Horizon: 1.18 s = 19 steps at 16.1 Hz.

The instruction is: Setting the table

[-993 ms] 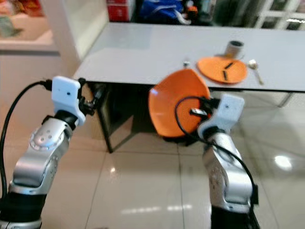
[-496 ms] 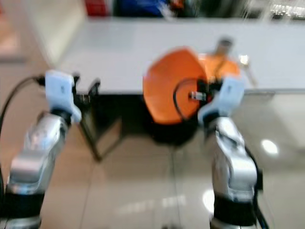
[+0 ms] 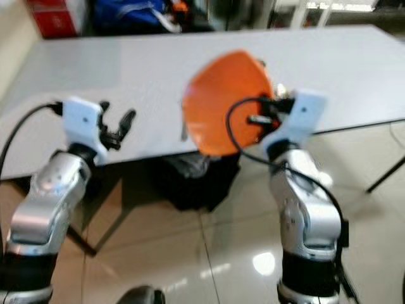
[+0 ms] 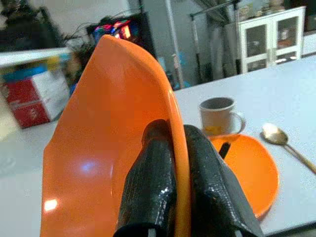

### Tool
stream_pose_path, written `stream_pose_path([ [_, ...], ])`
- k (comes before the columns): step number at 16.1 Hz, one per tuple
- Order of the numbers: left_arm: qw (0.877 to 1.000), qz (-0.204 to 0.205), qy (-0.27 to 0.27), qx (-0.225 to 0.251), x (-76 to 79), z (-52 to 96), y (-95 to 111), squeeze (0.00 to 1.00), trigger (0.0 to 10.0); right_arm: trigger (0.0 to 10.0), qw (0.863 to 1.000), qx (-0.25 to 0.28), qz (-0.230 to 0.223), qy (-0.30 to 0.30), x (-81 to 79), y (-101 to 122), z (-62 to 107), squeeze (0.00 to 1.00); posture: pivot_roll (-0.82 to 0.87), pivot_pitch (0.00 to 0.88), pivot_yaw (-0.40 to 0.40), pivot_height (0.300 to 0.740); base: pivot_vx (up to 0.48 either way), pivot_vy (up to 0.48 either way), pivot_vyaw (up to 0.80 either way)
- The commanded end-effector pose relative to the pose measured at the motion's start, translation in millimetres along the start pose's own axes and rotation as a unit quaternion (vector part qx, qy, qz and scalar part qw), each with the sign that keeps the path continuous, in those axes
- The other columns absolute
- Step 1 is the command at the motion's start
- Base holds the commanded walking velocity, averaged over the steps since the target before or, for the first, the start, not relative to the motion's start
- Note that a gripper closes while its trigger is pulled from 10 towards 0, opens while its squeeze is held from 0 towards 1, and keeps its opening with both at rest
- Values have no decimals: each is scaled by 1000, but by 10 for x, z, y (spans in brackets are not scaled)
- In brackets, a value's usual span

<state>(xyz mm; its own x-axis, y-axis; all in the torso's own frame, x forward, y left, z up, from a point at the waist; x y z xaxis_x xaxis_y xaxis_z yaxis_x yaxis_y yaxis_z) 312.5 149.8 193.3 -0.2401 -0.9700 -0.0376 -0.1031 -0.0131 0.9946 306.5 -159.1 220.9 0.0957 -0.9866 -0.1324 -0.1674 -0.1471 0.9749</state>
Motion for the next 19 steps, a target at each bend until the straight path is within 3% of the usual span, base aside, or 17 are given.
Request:
stream_pose_path([
  [1, 1000, 2, -15, 10, 80, -1, 67, 0, 10000, 10000, 999, 20, -9, -24, 100, 99, 5, 0, 56, 67, -18, 740, 454, 0, 0],
  [8, 999, -18, -44, -6, 131, 104, 29, 0, 10000, 10000, 998, -5, -67, -19, 96, 9, -5, 0, 66, 74, -6, 740, 455, 0, 0],
  [12, 999, -21, -45, -7, 128, 118, 39, 0, 10000, 10000, 987, -25, -159, 19, -2, -45, -23, 0, 67, 77, -8, 740, 454, 0, 0],
  [16, 999, -21, -43, -10, 110, 144, 47, 0, 10000, 10000, 987, -27, -154, 23, -3, -56, -82, 0, 79, 87, -10, 740, 454, 0, 0],
  [19, 999, -24, -41, -21, 87, 251, 12, 0, 10000, 10000, 988, -22, -155, 17, 37, -40, -93, 0, 99, 115, -13, 740, 454, 0, 0],
])
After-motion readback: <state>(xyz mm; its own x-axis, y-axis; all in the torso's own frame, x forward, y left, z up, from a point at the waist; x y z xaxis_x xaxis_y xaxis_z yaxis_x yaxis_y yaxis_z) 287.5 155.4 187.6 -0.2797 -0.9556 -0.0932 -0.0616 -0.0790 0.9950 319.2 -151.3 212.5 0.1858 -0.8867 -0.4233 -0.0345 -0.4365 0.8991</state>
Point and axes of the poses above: a point about 5 cm out from each wrist's last joint towards the gripper, its own z axis pointing back from the gripper into the wrist, its own y axis along the axis of the wrist's last joint, x = y × z, the point moved 1 cm from there along -z, pointing out of the wrist towards the gripper, and after that the axes turned 8 degrees about z, right-handed, at the moved point
